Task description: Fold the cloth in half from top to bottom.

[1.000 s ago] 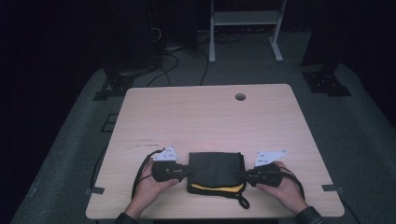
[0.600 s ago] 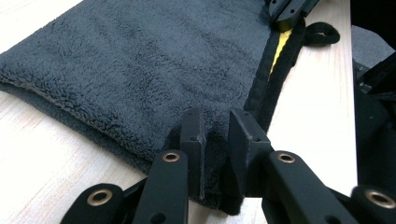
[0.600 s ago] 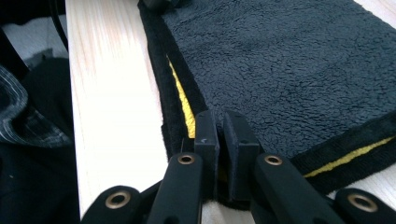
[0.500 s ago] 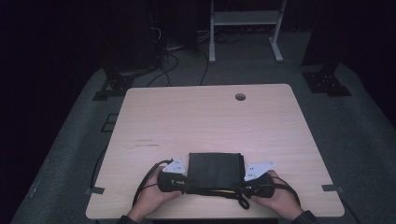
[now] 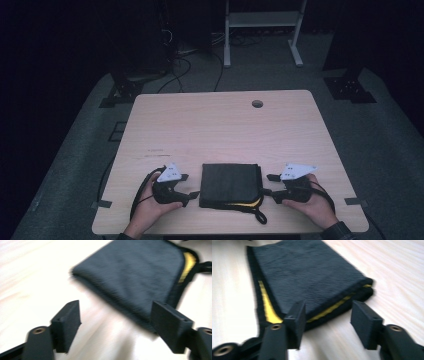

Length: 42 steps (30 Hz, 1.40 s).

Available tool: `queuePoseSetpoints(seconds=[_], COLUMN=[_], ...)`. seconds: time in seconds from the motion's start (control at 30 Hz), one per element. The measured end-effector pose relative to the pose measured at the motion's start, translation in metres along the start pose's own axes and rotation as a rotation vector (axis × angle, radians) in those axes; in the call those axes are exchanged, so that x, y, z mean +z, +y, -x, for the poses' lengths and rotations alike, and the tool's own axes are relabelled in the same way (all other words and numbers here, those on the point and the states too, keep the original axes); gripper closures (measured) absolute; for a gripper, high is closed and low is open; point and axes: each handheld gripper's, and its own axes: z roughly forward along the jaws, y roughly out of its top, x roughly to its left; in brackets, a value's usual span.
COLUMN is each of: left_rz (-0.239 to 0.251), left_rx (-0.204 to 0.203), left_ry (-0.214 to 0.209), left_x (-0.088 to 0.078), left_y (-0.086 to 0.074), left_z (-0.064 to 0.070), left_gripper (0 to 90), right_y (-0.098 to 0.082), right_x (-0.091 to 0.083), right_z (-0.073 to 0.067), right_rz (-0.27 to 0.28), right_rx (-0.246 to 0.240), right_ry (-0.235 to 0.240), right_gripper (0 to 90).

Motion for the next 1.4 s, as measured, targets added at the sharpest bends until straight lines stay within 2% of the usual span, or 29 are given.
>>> queuePoseSetpoints(seconds=[0.03, 0.07, 0.17, 0.2, 0.23, 0.3, 0.37, 0.53, 0.57, 0.6, 0.73, 0.8, 1.03, 1.13, 1.4], left_rz=[-0.001, -0.004, -0.003, -0.008, -0.008, -0.029, -0.054, -0.094, -0.101, -0.112, -0.12, -0.109, -0.117, -0.107, -0.092], left_rx=[0.0, -0.002, -0.022, -0.028, -0.028, -0.034, -0.038, -0.06, -0.066, -0.078, -0.094, -0.101, -0.086, -0.08, -0.069], left_ry=[0.02, 0.035, 0.06, 0.086, 0.086, 0.101, 0.137, 0.172, 0.18, 0.188, 0.202, 0.217, 0.22, 0.216, 0.205], left_x=[-0.002, -0.004, -0.009, -0.012, -0.012, -0.015, -0.017, -0.022, -0.023, -0.024, -0.027, -0.031, -0.029, -0.029, -0.03], left_y=[-0.001, -0.003, -0.007, -0.01, -0.01, -0.013, -0.018, -0.03, -0.032, -0.037, -0.043, -0.047, -0.049, -0.05, -0.052], left_z=[-0.002, -0.005, -0.011, -0.014, -0.014, -0.018, -0.023, -0.034, -0.036, -0.039, -0.044, -0.047, -0.046, -0.047, -0.048], left_gripper=[21.7, 18.4, 16.8, 15.0, 14.4, 13.1, 11.8, 8.5, 8.5, 8.4, 7.4, 6.9, 0.2, 0.0, 0.0], right_y=[0.0, -0.002, -0.005, -0.008, -0.008, -0.011, -0.015, -0.032, -0.032, -0.036, -0.046, -0.048, -0.053, -0.054, -0.056], right_x=[0.0, -0.002, -0.004, -0.006, -0.006, -0.009, -0.013, -0.025, -0.025, -0.028, -0.033, -0.036, -0.038, -0.037, -0.037], right_z=[0.0, 0.005, 0.01, 0.015, 0.015, 0.02, 0.025, 0.044, 0.044, 0.049, 0.056, 0.058, 0.061, 0.061, 0.061], right_rz=[0.0, -0.004, -0.005, -0.011, -0.011, -0.02, -0.028, -0.055, -0.055, -0.076, -0.1, -0.101, -0.107, -0.096, -0.082], right_rx=[0.0, 0.014, 0.022, 0.039, 0.039, 0.052, 0.064, 0.111, 0.111, 0.126, 0.141, 0.153, 0.159, 0.163, 0.163], right_ry=[0.0, -0.016, -0.032, -0.047, -0.047, -0.065, -0.087, -0.15, -0.15, -0.165, -0.201, -0.211, -0.238, -0.242, -0.247], right_gripper=[41.4, 37.0, 35.1, 32.8, 32.8, 31.2, 29.5, 26.1, 26.1, 23.6, 21.6, 21.3, 17.3, 13.9, 13.4])
